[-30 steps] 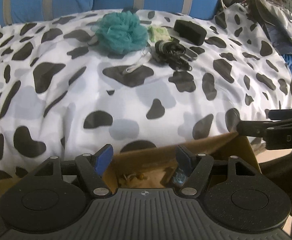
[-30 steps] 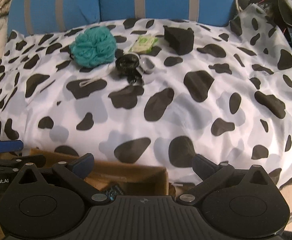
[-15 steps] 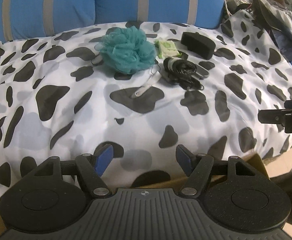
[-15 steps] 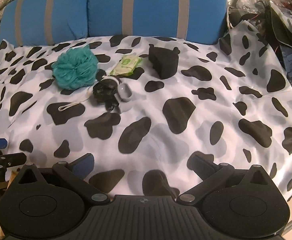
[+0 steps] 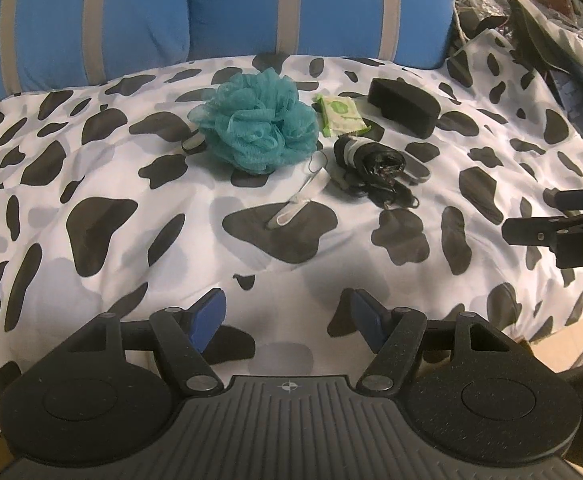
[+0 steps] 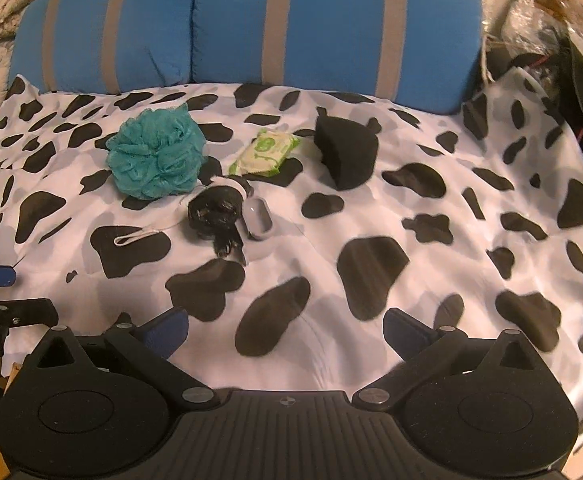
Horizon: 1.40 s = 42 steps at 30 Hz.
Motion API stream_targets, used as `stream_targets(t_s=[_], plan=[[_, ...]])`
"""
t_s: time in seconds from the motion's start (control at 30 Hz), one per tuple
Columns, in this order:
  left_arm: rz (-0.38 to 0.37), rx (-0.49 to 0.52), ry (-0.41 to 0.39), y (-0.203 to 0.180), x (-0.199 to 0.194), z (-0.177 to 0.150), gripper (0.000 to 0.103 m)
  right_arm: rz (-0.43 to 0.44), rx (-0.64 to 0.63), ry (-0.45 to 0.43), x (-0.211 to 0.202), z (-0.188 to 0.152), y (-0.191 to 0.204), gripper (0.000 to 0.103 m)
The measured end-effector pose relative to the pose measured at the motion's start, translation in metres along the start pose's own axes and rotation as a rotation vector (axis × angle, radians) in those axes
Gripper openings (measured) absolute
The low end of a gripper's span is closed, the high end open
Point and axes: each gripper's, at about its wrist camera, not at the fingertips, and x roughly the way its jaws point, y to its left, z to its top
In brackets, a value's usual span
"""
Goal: Organize soft objects
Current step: 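Move both tools back over the bed toward the remaining items, then grasp the grey oval case with the right tool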
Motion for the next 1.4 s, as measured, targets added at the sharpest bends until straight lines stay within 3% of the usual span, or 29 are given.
stream_targets(t_s=[0.73, 1.0, 1.2, 1.4], plan=[[0.011, -0.014, 0.002, 0.020, 0.025, 0.036, 0.068, 0.138, -0.103, 0.035, 0.075, 0.039, -0.006, 0.080], [0.013, -0.033, 0.003, 0.030, 0.028, 0.049, 0.068, 0.208, -0.212, 0.080, 0.113, 0.046, -0.002, 0.063], [0.000, -0.046, -0.005, 0.034, 0.026, 0.058, 0.068, 0.242, -0.263, 0.126, 0.138, 0.052, 0.002, 0.040], [0.006, -0.031, 0.007, 0.032, 0.028, 0.059, 0.068, 0.252, -0.284, 0.135, 0.143, 0.053, 0.006, 0.036]])
